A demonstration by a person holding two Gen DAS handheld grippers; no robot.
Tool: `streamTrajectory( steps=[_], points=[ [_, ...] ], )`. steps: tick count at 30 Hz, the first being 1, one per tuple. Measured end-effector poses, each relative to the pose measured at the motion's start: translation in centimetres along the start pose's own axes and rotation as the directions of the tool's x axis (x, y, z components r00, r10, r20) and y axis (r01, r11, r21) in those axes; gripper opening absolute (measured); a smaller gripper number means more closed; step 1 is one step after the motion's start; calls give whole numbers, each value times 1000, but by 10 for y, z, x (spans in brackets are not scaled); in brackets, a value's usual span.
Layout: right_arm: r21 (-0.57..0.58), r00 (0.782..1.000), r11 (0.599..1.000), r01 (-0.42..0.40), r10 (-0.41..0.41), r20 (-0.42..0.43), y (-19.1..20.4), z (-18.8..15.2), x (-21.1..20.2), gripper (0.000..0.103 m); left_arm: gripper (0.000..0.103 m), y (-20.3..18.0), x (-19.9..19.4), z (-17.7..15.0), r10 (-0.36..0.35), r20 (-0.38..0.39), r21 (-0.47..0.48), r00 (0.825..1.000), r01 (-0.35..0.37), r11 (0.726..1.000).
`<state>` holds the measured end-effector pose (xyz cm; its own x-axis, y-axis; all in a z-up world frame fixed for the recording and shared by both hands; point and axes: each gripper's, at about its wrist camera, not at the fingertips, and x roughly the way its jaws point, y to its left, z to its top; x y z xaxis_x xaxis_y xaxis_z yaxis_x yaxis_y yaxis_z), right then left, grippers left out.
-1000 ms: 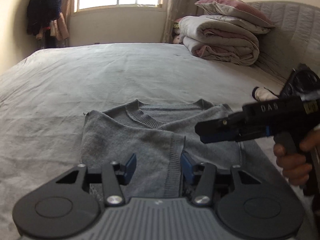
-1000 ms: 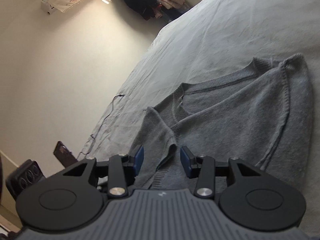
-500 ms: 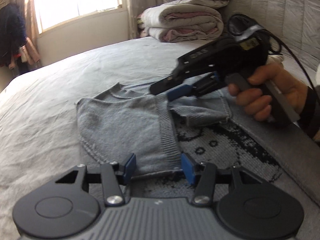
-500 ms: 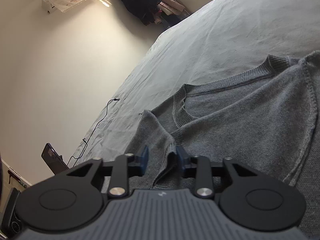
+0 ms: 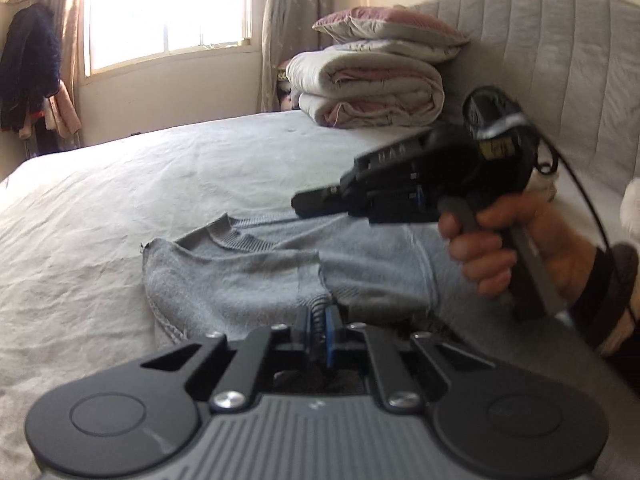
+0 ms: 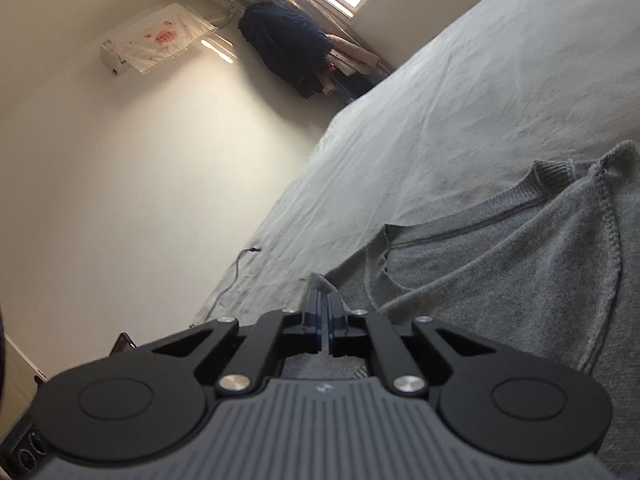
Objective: Fold clothes
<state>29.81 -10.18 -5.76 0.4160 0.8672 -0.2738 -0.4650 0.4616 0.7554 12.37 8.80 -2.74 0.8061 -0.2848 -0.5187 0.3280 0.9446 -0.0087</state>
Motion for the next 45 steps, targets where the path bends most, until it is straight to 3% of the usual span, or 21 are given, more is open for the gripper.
streamTrajectory(
  steps=[2, 6, 7, 8, 9, 12, 13, 14, 15, 22, 33, 39, 43, 45],
  points=[
    [-27, 997, 997, 76, -76, -33, 0, 0, 3, 12, 7, 3, 2, 0, -5, -10, -18, 1000, 4, 1000],
    [-63, 989, 993, 99, -105, -100, 2, -3, 10, 19, 7, 5, 6, -5, 11, -43, -2, 999, -12, 1000],
    [-88, 988, 991, 104, -113, -107, 6, -5, 12, 24, 7, 6, 7, -7, 13, -50, 0, 999, -13, 1000],
    [-123, 986, 986, 116, -129, -108, 10, -8, 13, 37, 7, 6, 8, -7, 12, -56, 1, 998, -12, 1000],
    [-158, 983, 979, 128, -146, -109, 14, -10, 15, 38, 7, 7, 9, -8, 11, -62, 1, 998, -11, 1000],
    [-252, 975, 956, 151, -185, -120, 22, -19, 23, 34, 7, 8, 12, -10, 7, -78, 1, 997, -6, 1000],
    [-271, 975, 950, 153, -190, -119, 24, -21, 25, 27, 7, 7, 13, -10, 5, -81, 3, 997, -5, 1000],
    [-285, 975, 946, 154, -193, -114, 25, -23, 26, 7, 7, 6, 13, -10, 5, -80, 6, 997, -5, 1000],
    [-286, 977, 947, 144, -182, -110, 25, -23, 26, 6, 7, 6, 13, -10, 6, -78, 8, 997, -6, 1000],
    [-231, 992, 966, 116, -122, -12, 21, -12, 12, 5, 7, 2, 8, -6, 6, -53, -1, 999, -6, 1000],
    [-216, 989, 968, 132, -112, 100, 25, -7, 0, 4, 7, -7, 3, 4, 29, 10, -28, 1000, -29, 999],
    [-169, 988, 982, 87, -64, 138, 20, -1, -7, 4, 7, 6, -9, 11, -2, 76, -117, 997, 11, 993],
    [-171, 987, 976, 135, -117, 109, 16, -1, 0, 5, 9, 6, 0, 6, -71, 22, -154, 997, 73, 985],
    [-163, 986, 975, 151, -138, 92, 14, 0, 2, 12, 10, 0, 3, 4, -99, 5, -130, 995, 98, 987]
  ],
)
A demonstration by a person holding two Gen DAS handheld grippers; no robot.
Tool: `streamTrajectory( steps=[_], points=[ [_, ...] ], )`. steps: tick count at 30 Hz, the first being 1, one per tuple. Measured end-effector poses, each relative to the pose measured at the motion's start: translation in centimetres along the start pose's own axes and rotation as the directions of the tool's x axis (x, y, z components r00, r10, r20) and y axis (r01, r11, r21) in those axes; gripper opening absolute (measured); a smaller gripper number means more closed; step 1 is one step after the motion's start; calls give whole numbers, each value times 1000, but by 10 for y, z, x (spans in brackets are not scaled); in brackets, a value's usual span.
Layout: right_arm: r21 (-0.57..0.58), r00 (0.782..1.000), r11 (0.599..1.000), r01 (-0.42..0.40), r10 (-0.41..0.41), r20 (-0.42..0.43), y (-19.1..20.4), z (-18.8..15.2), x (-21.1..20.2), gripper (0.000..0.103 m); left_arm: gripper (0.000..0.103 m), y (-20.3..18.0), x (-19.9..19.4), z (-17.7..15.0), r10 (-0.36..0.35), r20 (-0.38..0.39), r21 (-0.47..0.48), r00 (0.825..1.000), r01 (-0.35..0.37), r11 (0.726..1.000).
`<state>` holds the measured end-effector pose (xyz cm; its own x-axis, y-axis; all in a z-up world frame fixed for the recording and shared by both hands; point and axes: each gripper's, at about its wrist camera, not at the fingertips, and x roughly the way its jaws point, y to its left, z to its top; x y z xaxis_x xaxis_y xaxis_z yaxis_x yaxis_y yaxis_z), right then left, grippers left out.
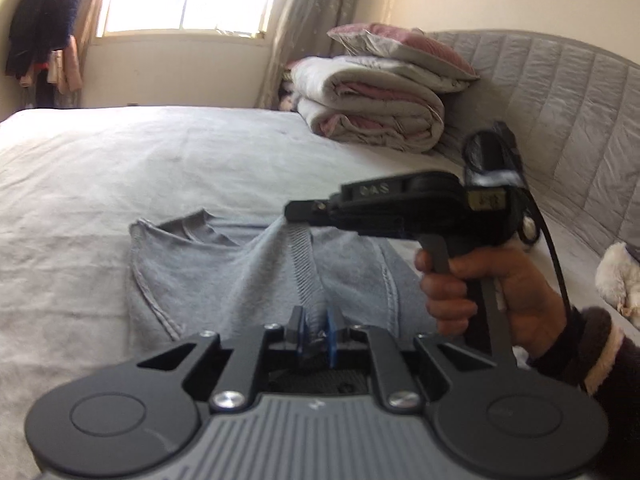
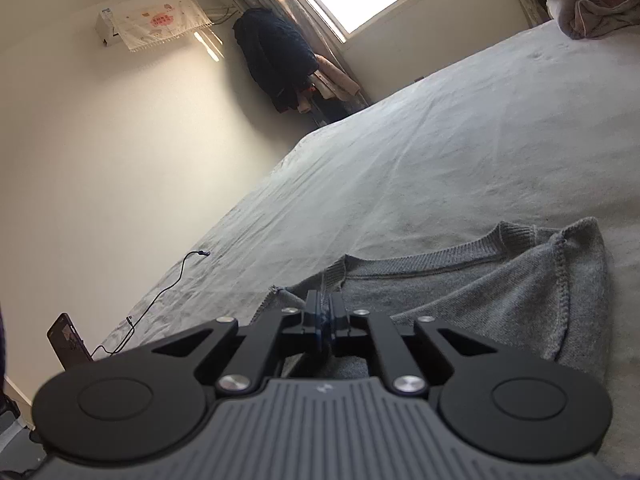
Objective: Fold clothes
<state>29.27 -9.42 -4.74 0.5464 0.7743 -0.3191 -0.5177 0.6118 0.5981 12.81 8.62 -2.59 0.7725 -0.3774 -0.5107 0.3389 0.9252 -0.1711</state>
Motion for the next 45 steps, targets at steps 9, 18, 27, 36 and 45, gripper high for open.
streamTrajectory(
  steps=[9, 18, 27, 36, 45],
  points=[
    [37, 1000, 999, 13, -13, 6, -11, 8, -10, 14, 16, -6, 5, -3, -4, -57, 24, 998, 6, 1000],
    [75, 994, 994, 82, -76, -79, 7, 5, -43, 15, 34, -14, -23, 8, 109, -110, 60, 988, -102, 993],
    [69, 981, 990, 125, -113, -161, 55, -19, -100, 39, 41, -19, -86, 4, 194, -138, 15, 971, -194, 981],
    [73, 959, 982, 176, -154, -236, 92, -59, -141, 39, 42, -21, -141, -24, 233, -159, -30, 960, -240, 970],
    [86, 938, 966, 244, -213, -273, 100, -97, -166, 39, 42, -33, -153, -63, 233, -211, -47, 949, -247, 968]
  ],
)
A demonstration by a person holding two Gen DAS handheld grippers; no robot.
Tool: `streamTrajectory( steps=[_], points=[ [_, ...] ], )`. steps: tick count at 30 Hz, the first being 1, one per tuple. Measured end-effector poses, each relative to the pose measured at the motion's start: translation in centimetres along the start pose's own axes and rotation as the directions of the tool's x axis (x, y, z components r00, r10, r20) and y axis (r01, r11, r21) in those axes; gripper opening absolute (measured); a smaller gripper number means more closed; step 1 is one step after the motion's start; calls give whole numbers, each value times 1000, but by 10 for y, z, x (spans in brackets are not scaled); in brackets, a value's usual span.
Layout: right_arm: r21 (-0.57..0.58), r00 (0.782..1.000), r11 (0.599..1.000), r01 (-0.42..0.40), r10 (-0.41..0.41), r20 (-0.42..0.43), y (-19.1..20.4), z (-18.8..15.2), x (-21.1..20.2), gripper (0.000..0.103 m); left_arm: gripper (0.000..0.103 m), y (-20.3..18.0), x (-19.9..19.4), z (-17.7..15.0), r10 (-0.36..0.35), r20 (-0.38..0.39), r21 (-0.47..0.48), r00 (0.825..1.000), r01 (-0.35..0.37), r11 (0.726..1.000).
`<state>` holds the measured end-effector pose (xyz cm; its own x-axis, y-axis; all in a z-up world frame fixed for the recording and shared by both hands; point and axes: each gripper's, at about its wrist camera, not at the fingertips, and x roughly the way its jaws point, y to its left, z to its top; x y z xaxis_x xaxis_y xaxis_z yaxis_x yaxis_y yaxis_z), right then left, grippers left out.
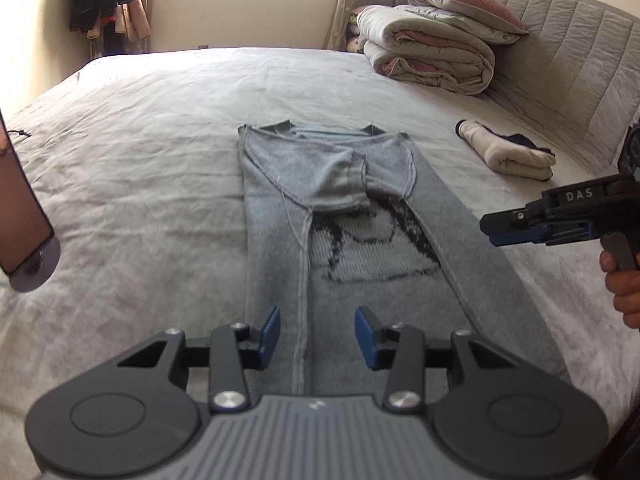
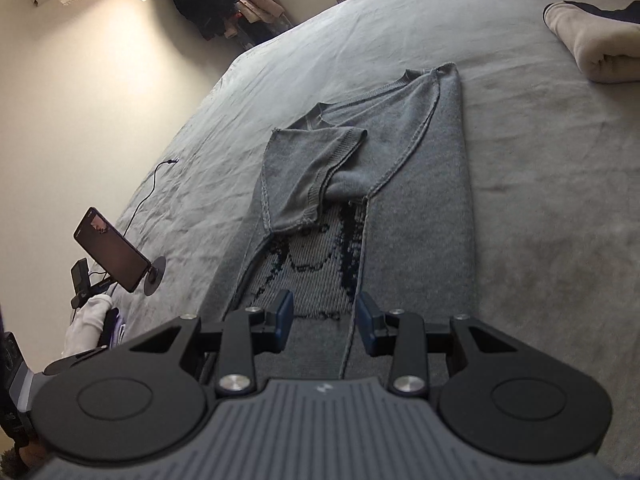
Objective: Fold clothes
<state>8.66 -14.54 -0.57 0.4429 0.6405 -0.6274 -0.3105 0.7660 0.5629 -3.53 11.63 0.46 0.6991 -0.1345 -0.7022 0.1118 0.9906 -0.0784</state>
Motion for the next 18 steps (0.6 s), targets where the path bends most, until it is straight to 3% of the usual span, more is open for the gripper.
streamTrajectory(
  steps=[4, 9, 16, 18],
  points=[
    [-1, 999, 1000, -30, 30, -43, 10, -14, 13, 39, 42, -5, 0, -19, 38, -28, 55, 999, -37, 998],
    [27, 981, 989, -145, 147, -129, 33, -26, 39, 39, 40, -10, -10, -41, 67, -67, 151, 996, -56, 987],
    [20, 954, 978, -209, 208, -214, 57, -33, 64, 39, 24, -4, -13, -65, 113, -136, 175, 984, -88, 981],
    [32, 949, 976, -215, 216, -227, 56, -34, 69, 39, 11, -1, -16, -66, 118, -130, 156, 984, -97, 983]
  ],
)
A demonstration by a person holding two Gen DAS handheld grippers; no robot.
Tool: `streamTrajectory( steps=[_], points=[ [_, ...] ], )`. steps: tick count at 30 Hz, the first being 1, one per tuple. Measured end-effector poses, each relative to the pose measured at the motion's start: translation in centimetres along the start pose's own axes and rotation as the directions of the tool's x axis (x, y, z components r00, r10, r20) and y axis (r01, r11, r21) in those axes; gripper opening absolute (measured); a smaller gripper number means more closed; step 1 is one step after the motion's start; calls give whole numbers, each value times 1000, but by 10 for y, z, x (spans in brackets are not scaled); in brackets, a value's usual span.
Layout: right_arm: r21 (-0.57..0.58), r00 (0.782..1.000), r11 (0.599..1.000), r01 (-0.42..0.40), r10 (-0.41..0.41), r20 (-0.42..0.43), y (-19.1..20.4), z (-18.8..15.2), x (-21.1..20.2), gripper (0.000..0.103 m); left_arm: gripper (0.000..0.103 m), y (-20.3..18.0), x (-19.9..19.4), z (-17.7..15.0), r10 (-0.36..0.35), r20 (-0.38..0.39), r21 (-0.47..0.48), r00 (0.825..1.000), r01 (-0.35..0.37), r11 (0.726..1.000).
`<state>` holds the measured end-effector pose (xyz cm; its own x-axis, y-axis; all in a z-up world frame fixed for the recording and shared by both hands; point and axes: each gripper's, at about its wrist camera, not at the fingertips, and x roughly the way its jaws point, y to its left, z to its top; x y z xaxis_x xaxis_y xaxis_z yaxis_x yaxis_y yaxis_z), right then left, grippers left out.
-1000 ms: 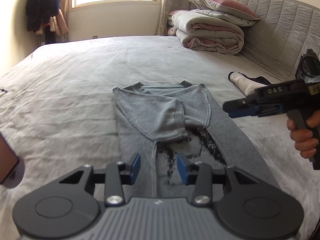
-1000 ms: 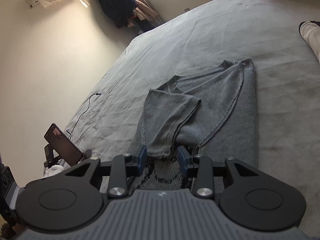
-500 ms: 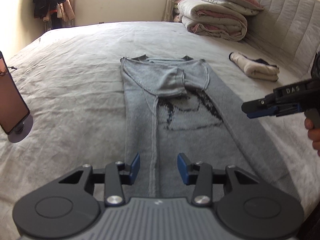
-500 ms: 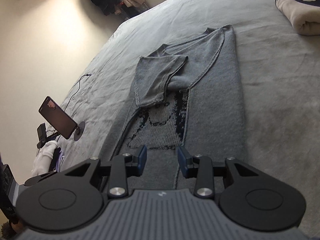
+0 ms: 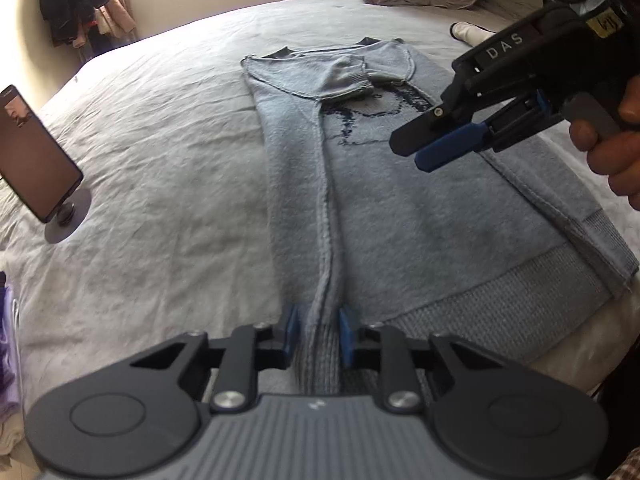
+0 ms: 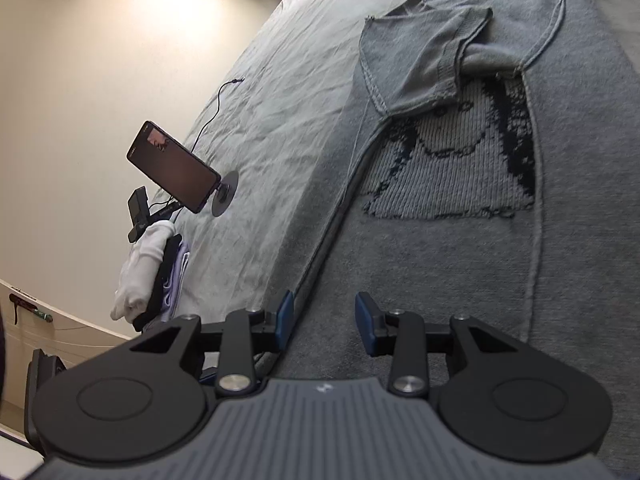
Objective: Fold clothes
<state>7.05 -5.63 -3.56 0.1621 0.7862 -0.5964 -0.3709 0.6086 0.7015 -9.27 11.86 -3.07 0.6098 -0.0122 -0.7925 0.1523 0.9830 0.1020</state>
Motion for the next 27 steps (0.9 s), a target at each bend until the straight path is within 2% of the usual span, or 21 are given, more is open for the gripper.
streamTrajectory(
  steps=[6, 12, 17, 22, 27],
  points=[
    [43, 999, 998, -35, 35, -16, -5, -3, 3, 39, 7, 3, -19, 6, -17, 39, -38, 999, 19, 999],
    [60, 997, 996, -72, 72, 11, -4, 0, -2, 39, 7, -10, -34, 14, -57, 61, 1, 996, 57, 998],
    [74, 998, 995, -67, 65, 27, -8, 1, 0, 39, 7, -27, -30, 16, -121, 46, 43, 992, 119, 992],
    [77, 998, 996, -40, 37, 42, -13, 1, 6, 39, 7, -38, -13, 11, -152, 12, 90, 988, 150, 985],
    [80, 997, 997, -17, 11, 82, -12, 12, 13, 39, 12, -28, -9, 7, -197, 54, 60, 979, 193, 979]
  ],
)
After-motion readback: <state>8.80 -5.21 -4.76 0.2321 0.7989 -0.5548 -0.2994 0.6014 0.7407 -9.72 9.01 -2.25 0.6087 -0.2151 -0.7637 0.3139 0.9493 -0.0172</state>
